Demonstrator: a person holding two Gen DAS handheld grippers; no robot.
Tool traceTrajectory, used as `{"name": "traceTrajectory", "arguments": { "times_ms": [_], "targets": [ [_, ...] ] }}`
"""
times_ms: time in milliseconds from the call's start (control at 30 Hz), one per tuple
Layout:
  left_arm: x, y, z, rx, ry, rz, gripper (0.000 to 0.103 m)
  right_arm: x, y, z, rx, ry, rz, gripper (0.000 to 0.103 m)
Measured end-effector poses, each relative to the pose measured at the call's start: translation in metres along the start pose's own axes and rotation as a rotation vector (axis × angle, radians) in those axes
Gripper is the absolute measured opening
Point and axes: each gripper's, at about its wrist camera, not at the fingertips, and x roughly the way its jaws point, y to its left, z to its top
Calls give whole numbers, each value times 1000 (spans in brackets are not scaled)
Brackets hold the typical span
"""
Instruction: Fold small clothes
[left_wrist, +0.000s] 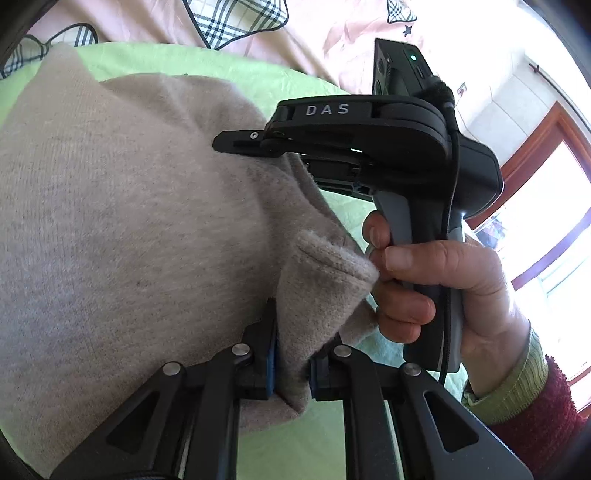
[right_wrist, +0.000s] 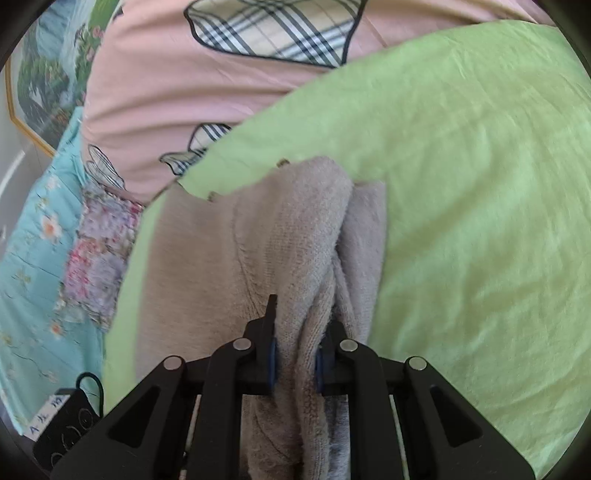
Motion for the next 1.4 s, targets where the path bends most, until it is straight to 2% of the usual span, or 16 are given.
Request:
{"name": "traceTrajectory", "arguments": {
  "times_ms": [167,233,300,367,433,467,533,633,700,900,1000,1033,1100,1133,1267,1400],
  "targets": [
    [-19,5,-7,3,20,-13,17,-12,7,-6,-15,-22,-44,26],
    [-33,6,-14,6,16,-20,23,-20,11,-10,-33,-30,-65,28],
    [-47,11,-21,-3,17,-43,33,-27,12,-15,-37,-40,-74,39],
    [-65,21,-27,-28,12,-80,45,-35,9,-21,-26,-52,-85,63],
    [-90,23,-35,-39,-14,-84,50,-39,7,-25,-20,-44,-97,65],
    [-98,27,-35,-40,-27,-74,53,-40,6,-28,-14,-31,-92,65],
    [-119,44,-29,-59,-69,-22,71,-39,3,-31,-4,-6,-79,66],
    [-137,74,-7,-116,-132,74,80,-34,1,-34,-8,16,-81,71],
    [-130,99,11,-176,-98,82,81,-28,-3,-33,3,26,-72,74],
    [-92,166,27,-353,1,-41,82,-14,-8,-28,40,51,-6,75],
    [-73,175,34,-363,-7,-112,82,-6,-8,-25,49,71,7,75],
    [-70,174,36,-349,-9,-119,76,-4,-8,-24,49,74,10,75],
    [-52,172,41,-335,7,-163,56,2,-4,-24,43,81,18,66],
    [-49,176,41,-349,10,-164,54,5,-3,-25,52,92,40,45],
    [-71,166,33,-305,-17,-136,45,-1,13,-34,66,52,31,36],
    [-120,155,18,-280,-56,-136,44,-9,46,-52,56,29,93,34]
  ]
}}
